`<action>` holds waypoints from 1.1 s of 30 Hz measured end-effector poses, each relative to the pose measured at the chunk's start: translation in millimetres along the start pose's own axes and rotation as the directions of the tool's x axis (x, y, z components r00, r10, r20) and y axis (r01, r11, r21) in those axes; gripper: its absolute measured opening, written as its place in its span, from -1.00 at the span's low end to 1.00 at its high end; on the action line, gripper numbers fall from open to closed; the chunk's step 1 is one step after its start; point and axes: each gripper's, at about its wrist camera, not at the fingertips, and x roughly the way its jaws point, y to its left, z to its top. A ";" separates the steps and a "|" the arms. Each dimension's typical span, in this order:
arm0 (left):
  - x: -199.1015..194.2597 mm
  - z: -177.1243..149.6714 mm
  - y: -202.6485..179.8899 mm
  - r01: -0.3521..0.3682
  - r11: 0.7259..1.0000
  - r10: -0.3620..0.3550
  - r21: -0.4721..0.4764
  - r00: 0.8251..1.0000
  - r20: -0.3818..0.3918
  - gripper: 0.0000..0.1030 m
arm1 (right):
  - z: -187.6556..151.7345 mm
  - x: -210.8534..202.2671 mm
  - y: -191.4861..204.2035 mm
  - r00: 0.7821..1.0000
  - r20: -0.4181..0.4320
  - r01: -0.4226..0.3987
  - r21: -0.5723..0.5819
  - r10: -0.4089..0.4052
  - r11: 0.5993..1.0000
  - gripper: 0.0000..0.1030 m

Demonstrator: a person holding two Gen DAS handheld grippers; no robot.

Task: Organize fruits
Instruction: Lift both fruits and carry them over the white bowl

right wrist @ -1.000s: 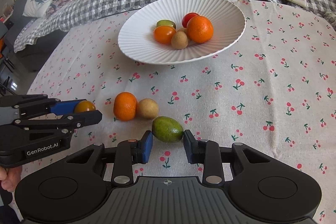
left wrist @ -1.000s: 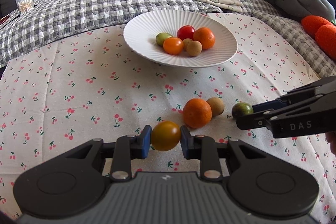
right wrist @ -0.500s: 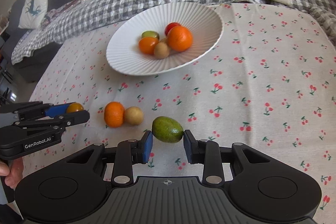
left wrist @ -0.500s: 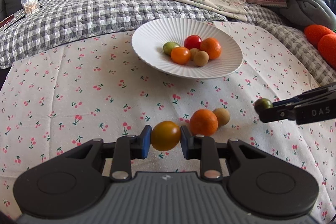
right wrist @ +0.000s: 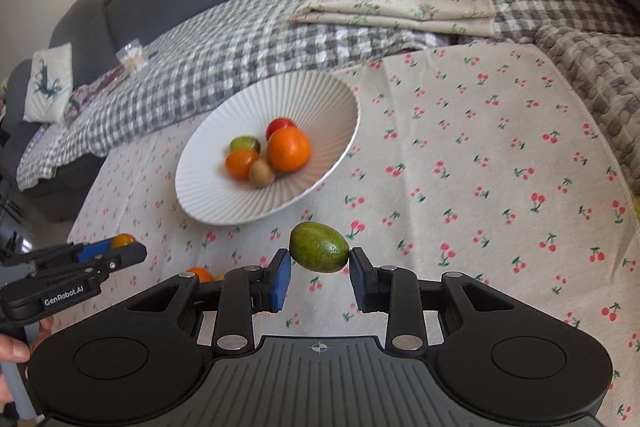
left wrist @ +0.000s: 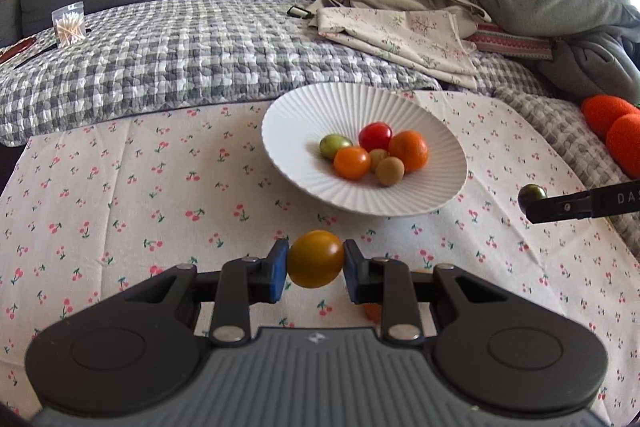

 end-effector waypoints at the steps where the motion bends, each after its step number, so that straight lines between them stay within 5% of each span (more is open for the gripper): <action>1: 1.3 2.3 -0.9 -0.002 1.000 0.002 0.002 1.000 0.006 -0.47 | 1.9 -0.2 -1.5 1.000 0.008 0.002 0.010 -0.002 1.000 -0.40; 15: 28.9 34.4 -17.9 0.010 0.999 -0.013 0.037 0.997 0.074 -0.47 | 30.6 8.3 0.3 0.987 0.160 -0.006 0.086 -0.008 0.996 -0.40; 33: 75.9 39.6 -34.9 0.009 0.995 -0.013 0.101 0.999 0.031 -0.47 | 36.8 47.1 17.6 0.990 0.132 -0.056 0.049 0.049 0.997 -0.40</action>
